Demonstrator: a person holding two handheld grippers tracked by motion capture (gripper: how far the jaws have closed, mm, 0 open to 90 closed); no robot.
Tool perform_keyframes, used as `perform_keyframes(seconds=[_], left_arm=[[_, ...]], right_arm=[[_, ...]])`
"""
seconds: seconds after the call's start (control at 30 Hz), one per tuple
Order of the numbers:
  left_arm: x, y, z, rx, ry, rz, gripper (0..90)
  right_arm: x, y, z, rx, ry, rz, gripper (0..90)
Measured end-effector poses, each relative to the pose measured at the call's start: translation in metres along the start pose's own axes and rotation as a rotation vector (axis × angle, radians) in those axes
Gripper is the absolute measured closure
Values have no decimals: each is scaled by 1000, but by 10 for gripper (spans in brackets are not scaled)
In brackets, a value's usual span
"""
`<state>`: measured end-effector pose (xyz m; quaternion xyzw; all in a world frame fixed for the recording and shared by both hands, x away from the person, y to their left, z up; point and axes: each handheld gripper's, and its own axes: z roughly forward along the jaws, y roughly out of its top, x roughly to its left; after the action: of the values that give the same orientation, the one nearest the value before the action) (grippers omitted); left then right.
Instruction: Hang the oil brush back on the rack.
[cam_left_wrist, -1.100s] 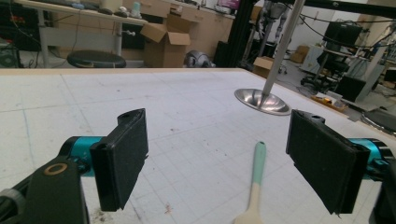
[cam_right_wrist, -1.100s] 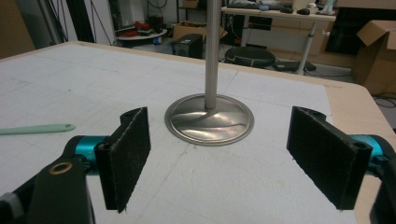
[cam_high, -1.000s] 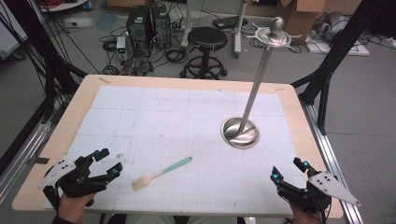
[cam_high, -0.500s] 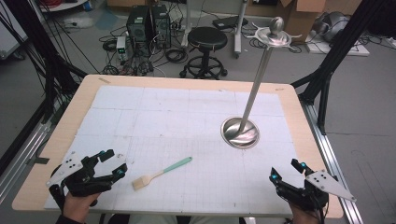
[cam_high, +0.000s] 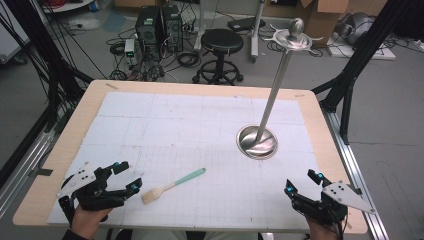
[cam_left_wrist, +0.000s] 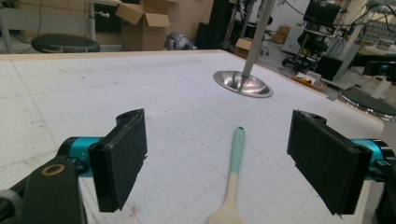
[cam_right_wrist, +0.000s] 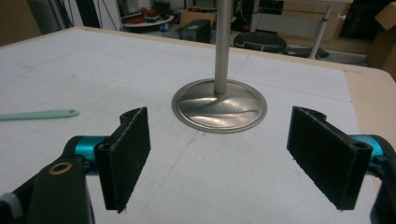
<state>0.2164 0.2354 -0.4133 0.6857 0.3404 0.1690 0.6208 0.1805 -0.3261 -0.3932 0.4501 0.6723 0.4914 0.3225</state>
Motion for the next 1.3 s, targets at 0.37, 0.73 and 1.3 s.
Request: perform_keyframes(seconds=[0.37, 0.73, 1.3], left_arm=[[0, 3, 42, 216, -66, 55, 244], [-7, -2, 68, 402, -97, 87, 326], [-13, -8, 97, 528, -106, 134, 399]], right_arm=[[1, 0, 3, 11, 7, -10, 199], [3, -1, 6, 38, 9, -18, 199], [3, 0, 8, 43, 16, -19, 200]])
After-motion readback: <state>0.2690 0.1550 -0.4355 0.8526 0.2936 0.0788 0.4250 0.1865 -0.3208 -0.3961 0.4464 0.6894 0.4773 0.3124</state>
